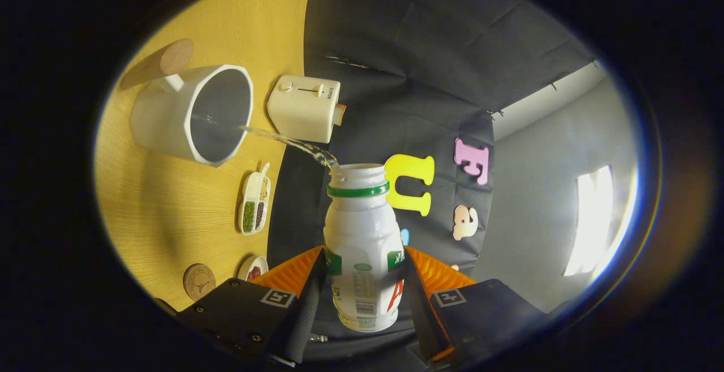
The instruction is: Take the bottle from table, then pour the juice into the cup, finally place the bottle on the coaster
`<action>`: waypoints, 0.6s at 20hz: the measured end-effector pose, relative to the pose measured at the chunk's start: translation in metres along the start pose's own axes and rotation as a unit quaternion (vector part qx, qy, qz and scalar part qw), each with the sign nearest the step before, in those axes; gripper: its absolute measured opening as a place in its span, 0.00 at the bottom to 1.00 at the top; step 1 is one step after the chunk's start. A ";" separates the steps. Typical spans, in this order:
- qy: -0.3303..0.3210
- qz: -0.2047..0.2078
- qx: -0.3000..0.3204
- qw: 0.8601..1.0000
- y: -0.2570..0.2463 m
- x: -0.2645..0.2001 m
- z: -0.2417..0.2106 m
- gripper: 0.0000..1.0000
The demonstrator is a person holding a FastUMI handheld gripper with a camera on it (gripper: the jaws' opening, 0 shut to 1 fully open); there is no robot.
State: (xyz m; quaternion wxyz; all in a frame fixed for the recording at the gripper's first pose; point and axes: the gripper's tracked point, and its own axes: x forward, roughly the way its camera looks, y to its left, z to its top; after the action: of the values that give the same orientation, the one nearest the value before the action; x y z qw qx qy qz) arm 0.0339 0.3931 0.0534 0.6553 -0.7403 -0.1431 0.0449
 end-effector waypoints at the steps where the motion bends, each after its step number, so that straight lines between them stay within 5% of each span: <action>1: 0.000 -0.001 -0.003 1.000 -0.001 0.001 0.000 0.74; 12: -0.007 -0.025 -0.035 0.999 -0.014 0.000 0.002 0.74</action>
State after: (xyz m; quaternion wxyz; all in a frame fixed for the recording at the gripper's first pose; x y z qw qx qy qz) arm 0.0313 0.3960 0.0669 0.6293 -0.7584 -0.1673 0.0285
